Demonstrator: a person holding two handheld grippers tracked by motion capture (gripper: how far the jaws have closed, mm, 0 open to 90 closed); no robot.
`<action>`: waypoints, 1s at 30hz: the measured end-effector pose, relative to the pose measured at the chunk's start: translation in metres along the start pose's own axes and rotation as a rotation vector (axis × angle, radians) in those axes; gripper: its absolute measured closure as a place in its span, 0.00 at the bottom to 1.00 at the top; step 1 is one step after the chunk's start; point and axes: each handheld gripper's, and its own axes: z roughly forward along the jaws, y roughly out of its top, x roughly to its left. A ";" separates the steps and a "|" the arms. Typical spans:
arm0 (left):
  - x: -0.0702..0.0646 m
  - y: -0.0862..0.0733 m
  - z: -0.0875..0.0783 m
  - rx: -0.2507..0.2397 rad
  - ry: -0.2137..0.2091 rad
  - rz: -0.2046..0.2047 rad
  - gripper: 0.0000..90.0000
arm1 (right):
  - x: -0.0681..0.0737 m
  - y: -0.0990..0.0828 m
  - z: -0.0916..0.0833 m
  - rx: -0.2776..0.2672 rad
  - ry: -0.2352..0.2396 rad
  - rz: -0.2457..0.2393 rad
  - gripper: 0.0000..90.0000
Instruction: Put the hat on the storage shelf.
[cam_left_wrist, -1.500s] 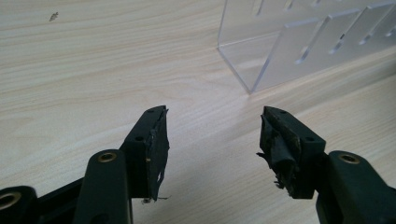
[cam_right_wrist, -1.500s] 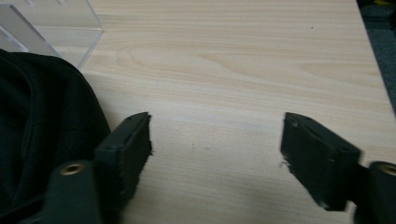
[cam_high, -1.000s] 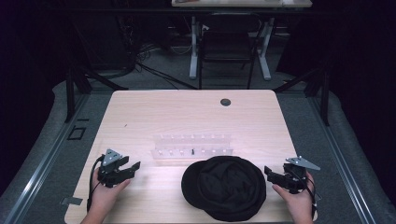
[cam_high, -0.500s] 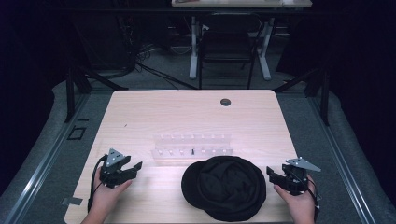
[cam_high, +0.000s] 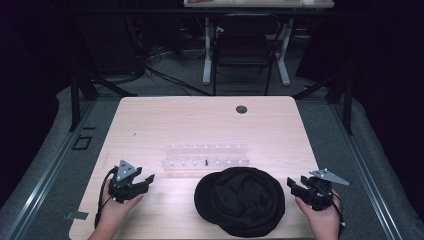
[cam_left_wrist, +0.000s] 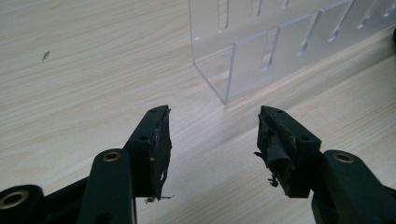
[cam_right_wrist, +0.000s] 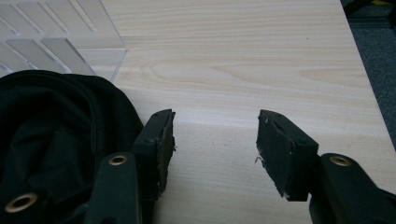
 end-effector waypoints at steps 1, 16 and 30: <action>0.000 0.000 0.000 0.001 -0.001 -0.003 0.50 | 0.000 0.000 0.000 0.008 -0.002 -0.004 0.52; -0.003 0.002 -0.002 -0.009 -0.013 0.008 0.53 | 0.011 0.006 -0.008 0.047 0.007 -0.011 0.55; -0.008 0.002 -0.001 -0.011 -0.040 0.002 0.54 | 0.023 0.016 -0.017 0.081 0.063 -0.007 0.61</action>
